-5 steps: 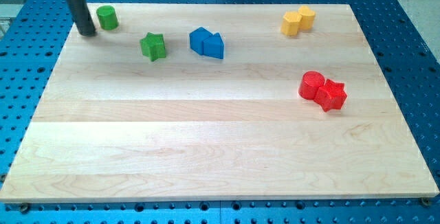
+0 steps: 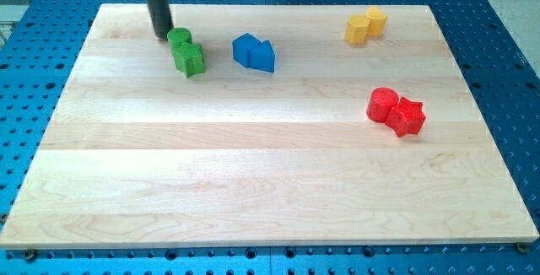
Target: Place the green circle left of cube
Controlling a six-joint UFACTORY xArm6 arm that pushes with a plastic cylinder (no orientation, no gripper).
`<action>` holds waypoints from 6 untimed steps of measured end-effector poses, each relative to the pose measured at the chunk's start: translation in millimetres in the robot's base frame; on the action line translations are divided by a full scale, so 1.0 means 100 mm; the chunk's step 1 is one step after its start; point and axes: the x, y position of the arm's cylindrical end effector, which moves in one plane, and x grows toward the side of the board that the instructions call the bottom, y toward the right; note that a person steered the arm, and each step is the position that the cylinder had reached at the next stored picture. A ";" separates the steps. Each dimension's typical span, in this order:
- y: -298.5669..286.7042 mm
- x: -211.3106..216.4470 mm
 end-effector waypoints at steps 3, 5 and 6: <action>0.21 0.22; 0.85 0.23; 0.84 0.12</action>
